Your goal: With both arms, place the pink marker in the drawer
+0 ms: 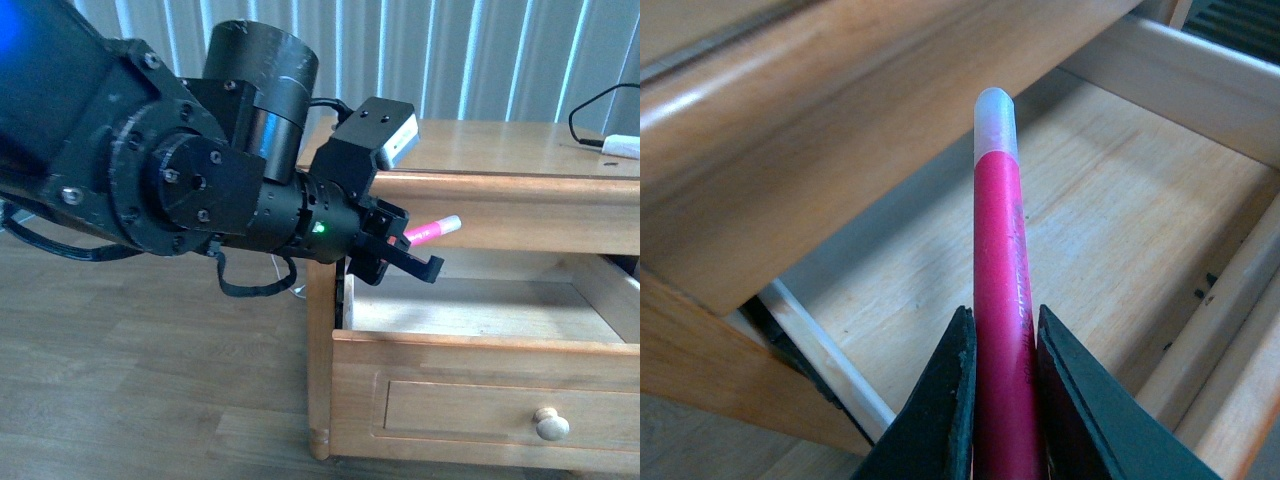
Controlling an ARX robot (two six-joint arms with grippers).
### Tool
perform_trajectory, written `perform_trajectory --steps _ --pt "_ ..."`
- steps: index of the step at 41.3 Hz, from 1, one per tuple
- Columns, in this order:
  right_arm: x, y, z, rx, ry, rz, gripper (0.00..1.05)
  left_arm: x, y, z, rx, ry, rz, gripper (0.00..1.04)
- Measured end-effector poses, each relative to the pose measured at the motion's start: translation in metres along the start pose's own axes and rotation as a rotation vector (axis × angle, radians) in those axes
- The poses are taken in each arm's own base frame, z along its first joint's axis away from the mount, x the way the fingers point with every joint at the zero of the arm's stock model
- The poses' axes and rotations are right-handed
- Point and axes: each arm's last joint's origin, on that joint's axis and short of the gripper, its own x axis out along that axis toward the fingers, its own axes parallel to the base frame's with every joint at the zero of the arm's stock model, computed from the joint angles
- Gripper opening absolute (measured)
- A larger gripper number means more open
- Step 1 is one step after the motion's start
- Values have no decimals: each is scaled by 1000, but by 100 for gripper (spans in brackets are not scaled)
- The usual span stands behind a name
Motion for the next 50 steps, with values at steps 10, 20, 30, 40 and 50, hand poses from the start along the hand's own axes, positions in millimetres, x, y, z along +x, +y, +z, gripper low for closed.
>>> perform_trajectory --steps 10,20,30,40,50 --pt "0 0 0 0 0 0 96 26 -9 0 6 16 -33 15" --pt "0 0 0 0 0 0 96 39 -18 4 18 28 -5 33" --pt "0 0 0 0 0 0 96 21 -18 10 -34 3 157 73" --pt "0 0 0 0 0 0 96 -41 -8 21 -129 -74 363 100" --pt "0 0 0 0 0 0 96 -148 5 12 -150 -133 637 99"
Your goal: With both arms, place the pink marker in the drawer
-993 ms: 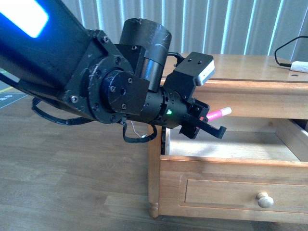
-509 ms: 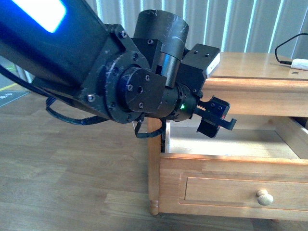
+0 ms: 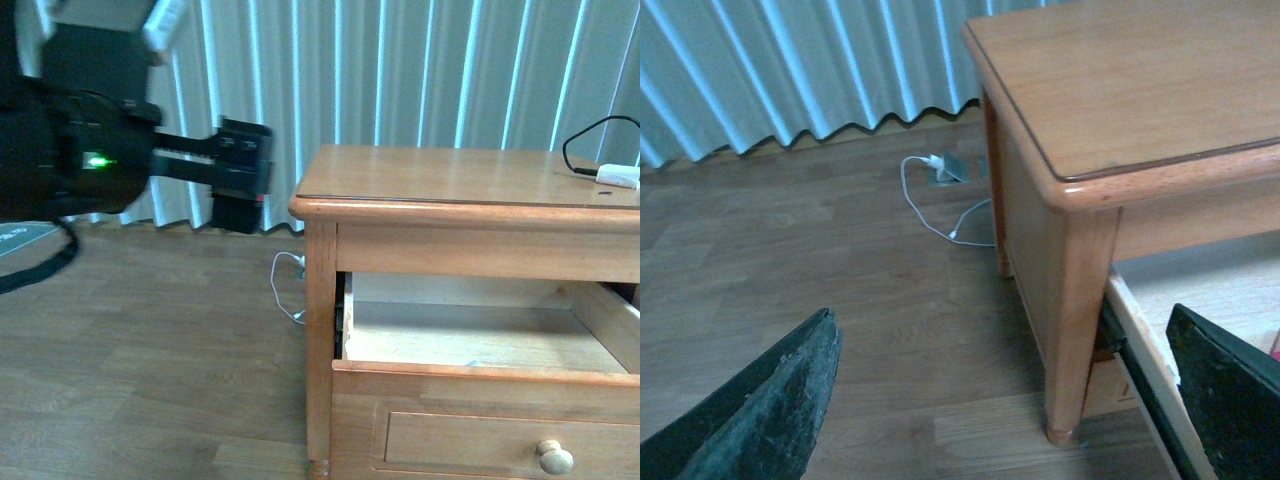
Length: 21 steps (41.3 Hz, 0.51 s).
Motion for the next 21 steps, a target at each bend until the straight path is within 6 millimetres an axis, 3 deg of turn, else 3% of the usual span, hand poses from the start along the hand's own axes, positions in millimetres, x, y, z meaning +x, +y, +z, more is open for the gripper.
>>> perform_trajectory --steps 8,13,21 --pt "0 0 0 0 0 0 96 -81 41 -13 -86 -18 140 99" --pt "0 0 0 0 0 0 96 -122 47 -40 -110 29 205 99" --pt "0 0 0 0 0 0 96 -130 48 -44 -135 17 214 99"
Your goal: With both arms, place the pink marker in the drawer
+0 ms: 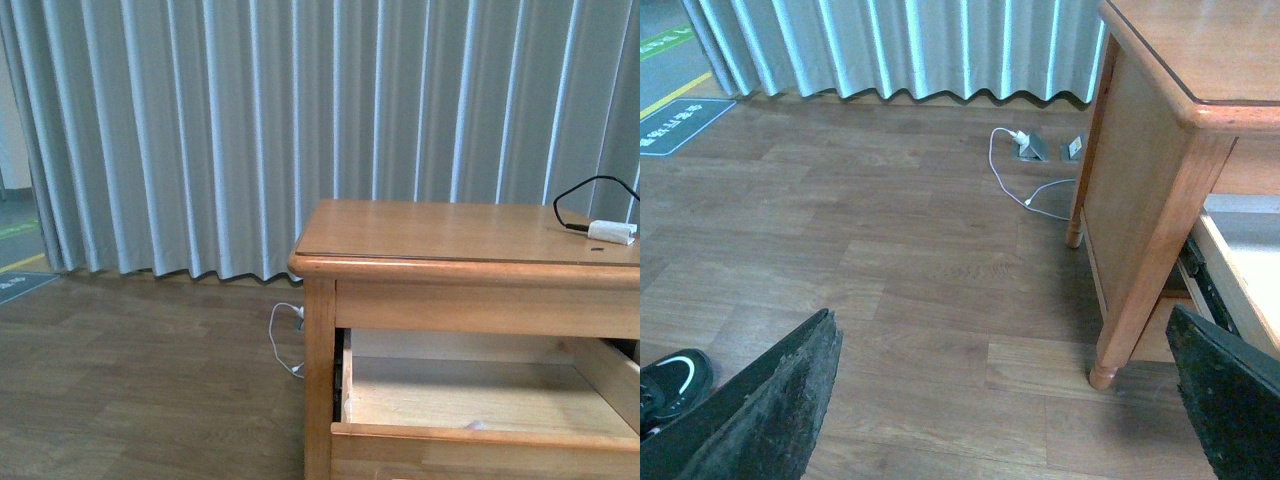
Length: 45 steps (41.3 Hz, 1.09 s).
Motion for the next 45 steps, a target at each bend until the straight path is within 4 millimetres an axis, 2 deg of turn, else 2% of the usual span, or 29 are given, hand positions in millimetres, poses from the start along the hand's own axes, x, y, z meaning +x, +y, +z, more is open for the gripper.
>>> perform_trajectory --steps 2,7,12,23,30,45 --pt "0 0 0 0 0 0 96 0 0 0 -1 -9 -12 97" --pt "0 0 0 0 0 0 96 -6 7 -9 -28 -104 -72 78" --pt "0 0 0 0 0 0 96 -14 14 -20 -29 -108 -68 60" --pt "0 0 0 0 0 0 96 -32 27 -43 -31 -111 -66 4" --pt "0 0 0 0 0 0 96 -40 40 -52 -32 -110 -59 4" --pt "0 0 0 0 0 0 96 -53 40 -64 -31 -114 -65 4"
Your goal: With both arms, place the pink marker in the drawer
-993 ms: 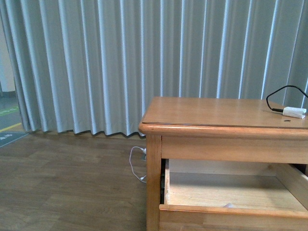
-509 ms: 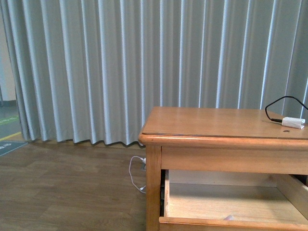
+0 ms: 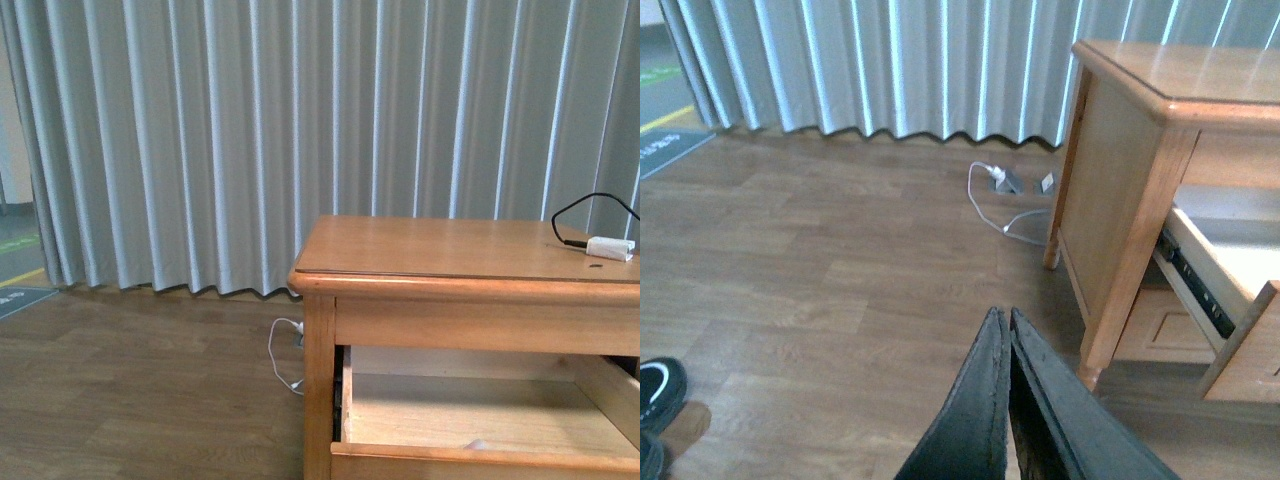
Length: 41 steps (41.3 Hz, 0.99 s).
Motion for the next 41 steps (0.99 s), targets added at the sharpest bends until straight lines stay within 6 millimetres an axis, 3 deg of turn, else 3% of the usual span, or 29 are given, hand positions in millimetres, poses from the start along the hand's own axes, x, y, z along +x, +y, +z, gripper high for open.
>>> perform_trajectory --steps 41 --pt "0 0 0 0 0 0 96 -27 0 -2 -2 -19 0 5"
